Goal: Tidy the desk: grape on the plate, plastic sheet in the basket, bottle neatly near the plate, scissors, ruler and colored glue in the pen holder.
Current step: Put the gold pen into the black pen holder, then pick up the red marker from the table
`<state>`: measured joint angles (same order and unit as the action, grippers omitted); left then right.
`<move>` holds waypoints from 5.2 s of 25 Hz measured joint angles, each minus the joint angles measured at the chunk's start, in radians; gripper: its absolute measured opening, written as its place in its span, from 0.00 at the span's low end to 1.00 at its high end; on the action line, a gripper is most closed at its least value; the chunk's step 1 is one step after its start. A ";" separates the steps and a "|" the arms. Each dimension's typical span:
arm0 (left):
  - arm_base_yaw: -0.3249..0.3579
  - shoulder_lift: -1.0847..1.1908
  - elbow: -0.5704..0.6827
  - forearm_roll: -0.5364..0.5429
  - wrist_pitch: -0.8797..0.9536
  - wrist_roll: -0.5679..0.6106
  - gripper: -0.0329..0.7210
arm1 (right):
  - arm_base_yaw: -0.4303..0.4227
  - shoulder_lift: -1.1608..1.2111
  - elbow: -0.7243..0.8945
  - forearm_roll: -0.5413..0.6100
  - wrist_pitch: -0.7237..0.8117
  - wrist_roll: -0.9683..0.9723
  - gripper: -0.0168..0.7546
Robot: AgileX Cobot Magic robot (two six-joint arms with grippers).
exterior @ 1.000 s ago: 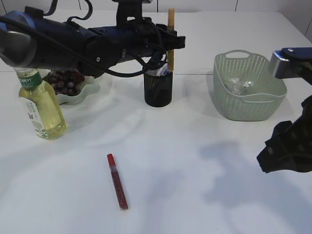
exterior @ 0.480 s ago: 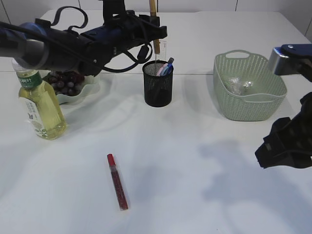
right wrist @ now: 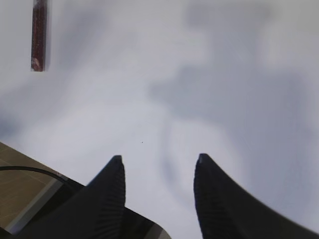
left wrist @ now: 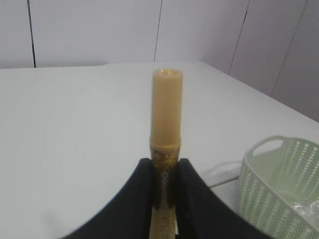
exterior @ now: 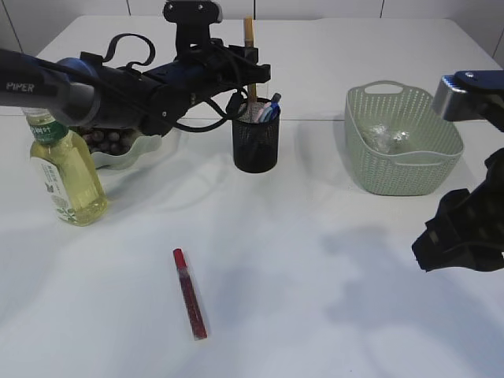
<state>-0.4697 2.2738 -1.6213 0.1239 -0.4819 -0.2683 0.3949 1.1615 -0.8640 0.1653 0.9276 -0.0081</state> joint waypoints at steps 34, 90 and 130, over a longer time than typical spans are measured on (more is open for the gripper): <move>0.000 -0.025 -0.002 0.008 0.200 0.010 0.48 | 0.000 0.000 0.000 0.000 -0.022 0.000 0.50; -0.223 -0.247 0.215 -0.147 1.551 -0.756 0.48 | 0.002 0.000 0.000 0.100 0.216 -0.008 0.49; -0.182 -0.154 0.215 -0.174 1.455 -0.743 0.38 | 0.002 0.000 0.000 0.111 0.218 -0.012 0.49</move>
<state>-0.6519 2.1198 -1.4061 -0.0505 0.9732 -1.0109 0.3968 1.1615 -0.8640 0.2765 1.1453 -0.0196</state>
